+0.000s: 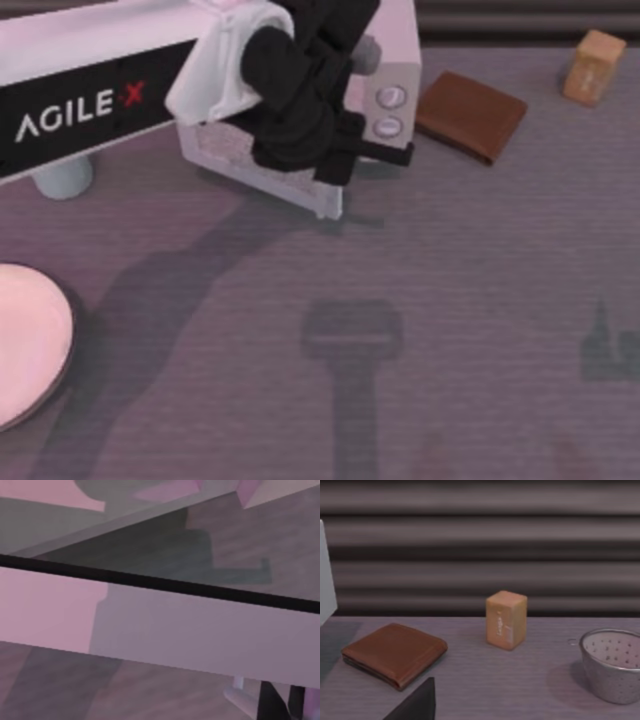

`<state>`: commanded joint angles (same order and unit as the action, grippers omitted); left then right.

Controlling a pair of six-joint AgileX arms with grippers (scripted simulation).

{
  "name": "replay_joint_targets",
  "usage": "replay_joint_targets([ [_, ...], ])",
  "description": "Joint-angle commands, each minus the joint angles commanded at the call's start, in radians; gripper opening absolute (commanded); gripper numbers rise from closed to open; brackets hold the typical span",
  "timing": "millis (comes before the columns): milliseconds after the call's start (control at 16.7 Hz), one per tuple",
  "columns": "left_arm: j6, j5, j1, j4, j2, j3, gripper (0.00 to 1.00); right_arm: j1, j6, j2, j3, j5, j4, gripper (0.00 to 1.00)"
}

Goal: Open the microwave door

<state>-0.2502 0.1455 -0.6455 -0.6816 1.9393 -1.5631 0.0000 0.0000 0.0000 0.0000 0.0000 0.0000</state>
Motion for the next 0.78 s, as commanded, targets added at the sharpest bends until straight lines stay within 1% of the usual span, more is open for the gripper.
replay_joint_targets([
  [300,0.0,-0.008,-0.006,0.002,0.001,0.004,0.0,0.0,0.0,0.0,0.0,0.0,0.0,1.0],
  [660,0.107,-0.061,0.024,0.037,-0.072,0.101,0.0,0.0,0.0,0.0,0.0,0.0,0.0,1.0],
  [780,0.121,-0.068,0.028,0.043,-0.083,0.113,0.0,0.0,0.0,0.0,0.0,0.0,0.0,1.0],
])
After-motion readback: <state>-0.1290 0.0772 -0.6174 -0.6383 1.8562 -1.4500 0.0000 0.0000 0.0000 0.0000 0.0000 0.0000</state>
